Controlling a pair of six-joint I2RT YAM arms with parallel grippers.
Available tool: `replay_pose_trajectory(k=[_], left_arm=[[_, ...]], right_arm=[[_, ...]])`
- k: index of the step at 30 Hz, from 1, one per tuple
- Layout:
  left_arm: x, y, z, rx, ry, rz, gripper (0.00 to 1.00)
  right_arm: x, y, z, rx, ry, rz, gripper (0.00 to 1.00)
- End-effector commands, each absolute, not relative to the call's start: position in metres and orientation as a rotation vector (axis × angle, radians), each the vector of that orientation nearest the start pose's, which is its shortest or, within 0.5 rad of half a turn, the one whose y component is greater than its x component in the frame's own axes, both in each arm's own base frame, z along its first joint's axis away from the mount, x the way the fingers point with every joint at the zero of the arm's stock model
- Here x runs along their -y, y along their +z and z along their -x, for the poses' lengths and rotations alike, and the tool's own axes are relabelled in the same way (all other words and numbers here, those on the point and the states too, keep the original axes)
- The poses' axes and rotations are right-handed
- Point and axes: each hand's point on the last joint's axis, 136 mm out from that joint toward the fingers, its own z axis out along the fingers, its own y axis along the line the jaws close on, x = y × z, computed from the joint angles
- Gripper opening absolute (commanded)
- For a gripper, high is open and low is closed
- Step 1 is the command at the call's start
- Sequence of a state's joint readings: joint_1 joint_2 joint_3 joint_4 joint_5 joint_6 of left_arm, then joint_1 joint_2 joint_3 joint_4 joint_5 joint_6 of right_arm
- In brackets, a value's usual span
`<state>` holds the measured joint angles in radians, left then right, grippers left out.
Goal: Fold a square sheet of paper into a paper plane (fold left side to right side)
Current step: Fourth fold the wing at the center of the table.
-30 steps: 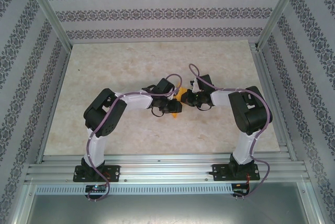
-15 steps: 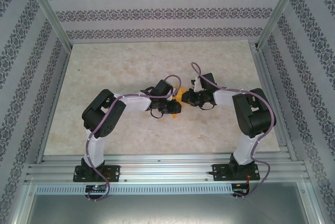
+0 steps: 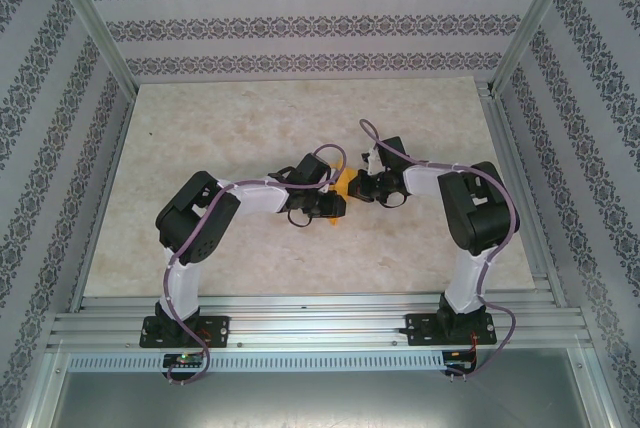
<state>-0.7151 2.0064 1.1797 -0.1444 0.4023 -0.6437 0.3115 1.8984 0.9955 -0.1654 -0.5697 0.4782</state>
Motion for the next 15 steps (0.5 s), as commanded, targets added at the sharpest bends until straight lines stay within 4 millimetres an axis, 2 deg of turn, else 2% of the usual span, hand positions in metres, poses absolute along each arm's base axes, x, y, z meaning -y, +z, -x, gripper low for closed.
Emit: replay_pose_trajectory(k=[1,4,6,10,13,15], left_arm=[[0.310,-0.041,-0.269,-3.023,-0.676,-0.209,0.28],[0.307,-0.041,-0.268,-3.025,-0.661,-0.209,0.27],[0.306,-0.042,-0.268,-3.029,-0.655,-0.208,0.27],[0.306,-0.042,-0.268,-3.026,-0.651,-0.208,0.27],[0.307,-0.041,-0.269,-3.025,-0.652,-0.207,0.27],[0.307,-0.041,-0.270,-3.023,-0.654,-0.204,0.27]], right_arm=[[-0.205,0.011,-0.377,-2.719,0.916,-0.016,0.00],[-0.202,0.007,-0.378,-2.734,0.889,-0.021,0.00],[-0.196,0.007,-0.380,-2.740,0.856,-0.020,0.03],[-0.180,0.028,-0.385,-2.694,0.816,-0.026,0.19],[-0.170,0.045,-0.384,-2.664,0.775,-0.014,0.26],[-0.169,0.055,-0.379,-2.643,0.790,-0.003,0.26]])
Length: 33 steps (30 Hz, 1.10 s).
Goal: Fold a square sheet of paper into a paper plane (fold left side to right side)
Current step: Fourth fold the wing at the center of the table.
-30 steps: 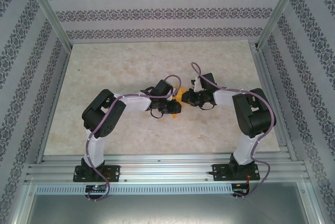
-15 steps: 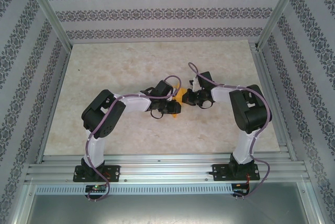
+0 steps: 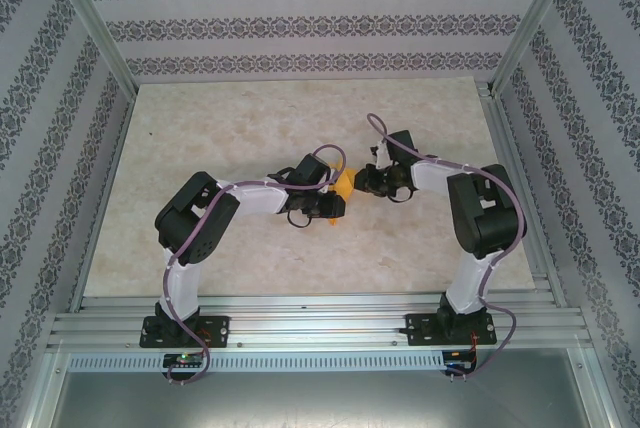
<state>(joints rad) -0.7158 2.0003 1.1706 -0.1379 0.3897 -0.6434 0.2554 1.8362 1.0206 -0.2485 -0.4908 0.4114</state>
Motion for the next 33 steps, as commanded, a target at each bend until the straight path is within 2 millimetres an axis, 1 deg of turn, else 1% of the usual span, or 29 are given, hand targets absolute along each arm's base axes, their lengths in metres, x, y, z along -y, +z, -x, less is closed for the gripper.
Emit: replay_pose_trajectory(k=[1,4,6,12,17,23,27,29,33], left_arm=[[0.307,-0.040,-0.270,-3.021,-0.657,-0.203,0.27],[0.307,-0.040,-0.270,-3.022,-0.656,-0.200,0.27],[0.307,-0.041,-0.270,-3.022,-0.654,-0.199,0.27],[0.307,-0.040,-0.270,-3.021,-0.652,-0.199,0.27],[0.307,-0.040,-0.270,-3.021,-0.651,-0.202,0.27],[0.307,-0.039,-0.270,-3.021,-0.655,-0.200,0.27],[0.307,-0.037,-0.269,-3.017,-0.664,-0.201,0.27],[0.306,-0.037,-0.268,-3.014,-0.665,-0.202,0.27],[0.306,-0.034,-0.264,-3.009,-0.698,-0.206,0.28]], right_arm=[[-0.170,0.059,-0.377,-2.631,0.812,-0.004,0.25],[-0.184,0.068,-0.368,-2.586,0.946,-0.023,0.19],[-0.194,0.070,-0.362,-2.569,1.019,-0.029,0.16],[-0.219,0.059,-0.357,-2.567,1.120,-0.043,0.11],[-0.229,0.049,-0.357,-2.579,1.150,-0.038,0.10],[-0.231,0.029,-0.364,-2.618,1.105,-0.046,0.10],[-0.231,0.015,-0.369,-2.656,1.040,-0.045,0.09],[-0.225,0.007,-0.369,-2.687,0.976,-0.063,0.10],[-0.212,-0.006,-0.362,-2.764,0.840,-0.082,0.09]])
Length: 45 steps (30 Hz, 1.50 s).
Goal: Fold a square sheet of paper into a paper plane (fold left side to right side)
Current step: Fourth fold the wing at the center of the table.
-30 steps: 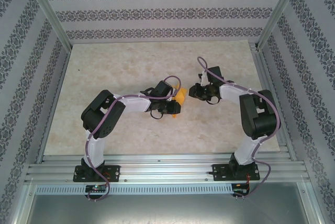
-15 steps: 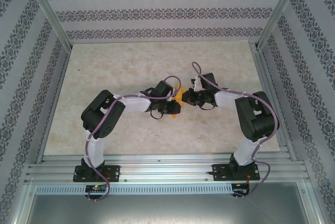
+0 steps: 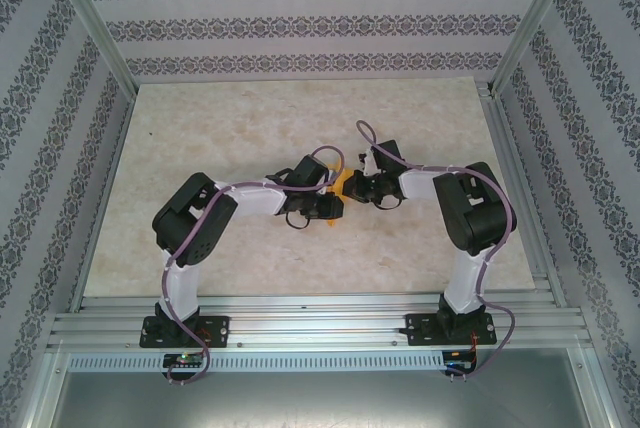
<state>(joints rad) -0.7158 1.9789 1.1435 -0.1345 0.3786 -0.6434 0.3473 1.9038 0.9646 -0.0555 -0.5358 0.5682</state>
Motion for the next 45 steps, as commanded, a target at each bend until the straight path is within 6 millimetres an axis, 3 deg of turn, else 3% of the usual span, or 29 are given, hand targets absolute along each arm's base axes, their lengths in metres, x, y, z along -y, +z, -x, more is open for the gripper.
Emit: replay_pose_trajectory(k=[1,9,16,29,38,42,45], left_arm=[[0.306,-0.033,-0.262,-3.006,-0.713,-0.206,0.27],[0.309,-0.030,-0.250,-2.986,-0.823,-0.211,0.30],[0.309,-0.025,-0.237,-2.992,-0.878,-0.274,0.30],[0.325,-0.005,-0.207,-2.927,-1.091,-0.512,0.31],[0.328,-0.008,-0.193,-2.947,-1.062,-0.613,0.32],[0.337,0.011,-0.193,-2.867,-1.150,-0.617,0.33],[0.337,0.026,-0.205,-2.823,-1.121,-0.602,0.33]], right_arm=[[-0.210,-0.009,-0.360,-2.786,0.802,-0.079,0.09],[-0.200,-0.032,-0.347,-2.922,0.587,-0.048,0.08],[-0.193,-0.038,-0.345,-2.964,0.460,-0.026,0.07],[-0.193,-0.041,-0.347,-2.979,0.434,-0.016,0.05],[-0.195,-0.041,-0.346,-2.981,0.436,-0.007,0.05],[-0.196,-0.041,-0.346,-2.981,0.436,0.001,0.05],[-0.197,-0.040,-0.346,-2.979,0.437,0.005,0.05]])
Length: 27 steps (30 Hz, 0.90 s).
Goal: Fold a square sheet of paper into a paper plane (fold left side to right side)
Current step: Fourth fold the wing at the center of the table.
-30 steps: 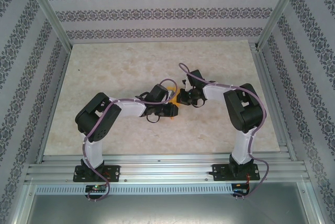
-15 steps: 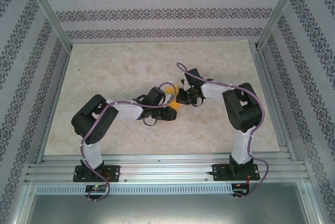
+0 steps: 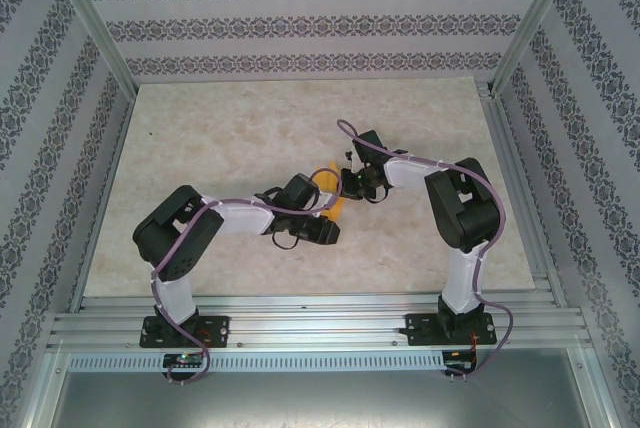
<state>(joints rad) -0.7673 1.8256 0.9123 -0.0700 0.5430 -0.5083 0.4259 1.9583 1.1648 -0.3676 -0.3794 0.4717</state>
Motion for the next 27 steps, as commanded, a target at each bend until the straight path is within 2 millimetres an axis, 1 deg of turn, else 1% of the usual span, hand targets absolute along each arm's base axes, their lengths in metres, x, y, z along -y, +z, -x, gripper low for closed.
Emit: replay_pose_trajectory(k=[1,7,9,12,16,23,27], left_arm=[[0.338,0.032,-0.210,-2.803,-1.122,-0.590,0.33],[0.340,0.070,-0.244,-2.675,-1.126,-0.521,0.33],[0.340,0.080,-0.255,-2.634,-1.131,-0.496,0.33],[0.343,0.090,-0.267,-2.588,-1.140,-0.481,0.33],[0.352,0.088,-0.278,-2.570,-1.142,-0.487,0.33],[0.374,0.071,-0.295,-2.563,-1.200,-0.491,0.32],[0.377,0.058,-0.298,-2.587,-1.186,-0.496,0.32]], right_arm=[[-0.197,-0.039,-0.346,-2.978,0.438,0.004,0.05],[-0.197,-0.039,-0.346,-2.976,0.442,0.010,0.05],[-0.197,-0.039,-0.346,-2.977,0.441,0.013,0.05],[-0.197,-0.039,-0.346,-2.978,0.438,0.014,0.05],[-0.197,-0.038,-0.346,-2.977,0.440,0.016,0.05],[-0.199,-0.038,-0.344,-2.978,0.444,0.025,0.05],[-0.198,-0.038,-0.343,-2.980,0.439,0.029,0.05]])
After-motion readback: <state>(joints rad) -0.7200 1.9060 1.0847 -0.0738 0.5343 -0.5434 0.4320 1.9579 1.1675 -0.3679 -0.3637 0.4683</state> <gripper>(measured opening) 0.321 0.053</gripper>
